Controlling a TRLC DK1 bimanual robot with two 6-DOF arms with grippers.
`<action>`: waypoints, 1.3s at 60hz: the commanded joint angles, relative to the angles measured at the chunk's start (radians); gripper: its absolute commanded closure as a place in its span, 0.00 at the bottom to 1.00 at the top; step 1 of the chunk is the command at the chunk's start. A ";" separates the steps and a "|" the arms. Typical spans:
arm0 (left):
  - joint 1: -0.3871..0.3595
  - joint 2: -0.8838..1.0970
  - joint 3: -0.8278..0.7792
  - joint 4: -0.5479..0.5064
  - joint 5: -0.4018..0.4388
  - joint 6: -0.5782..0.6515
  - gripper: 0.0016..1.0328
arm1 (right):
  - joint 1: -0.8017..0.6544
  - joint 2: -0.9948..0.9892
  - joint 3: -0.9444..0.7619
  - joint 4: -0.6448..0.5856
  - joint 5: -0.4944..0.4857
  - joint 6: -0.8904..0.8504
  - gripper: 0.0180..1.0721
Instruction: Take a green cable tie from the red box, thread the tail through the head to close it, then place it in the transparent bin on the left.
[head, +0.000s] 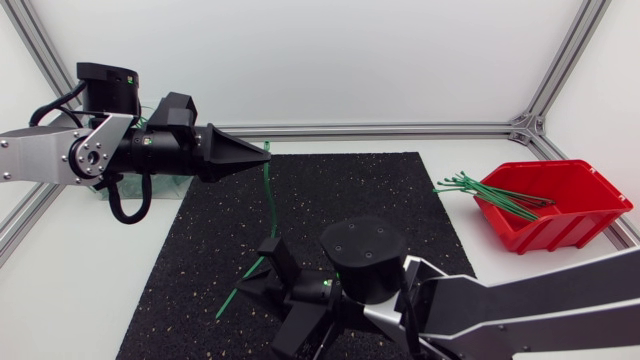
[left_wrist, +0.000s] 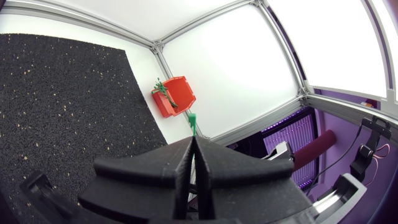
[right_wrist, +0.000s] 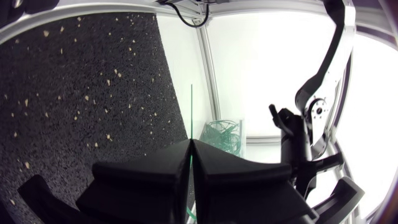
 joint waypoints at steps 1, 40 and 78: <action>-0.005 -0.046 -0.047 0.006 -0.008 0.018 0.96 | 0.019 -0.024 0.030 -0.070 0.030 0.152 0.94; -0.023 -0.133 -0.150 -0.014 -0.042 0.029 0.96 | -0.067 -0.063 0.422 -1.150 -0.252 1.013 0.94; -0.106 -0.317 -0.255 -0.025 -0.116 0.034 0.96 | -0.197 -0.066 0.657 -1.628 -0.636 1.208 0.95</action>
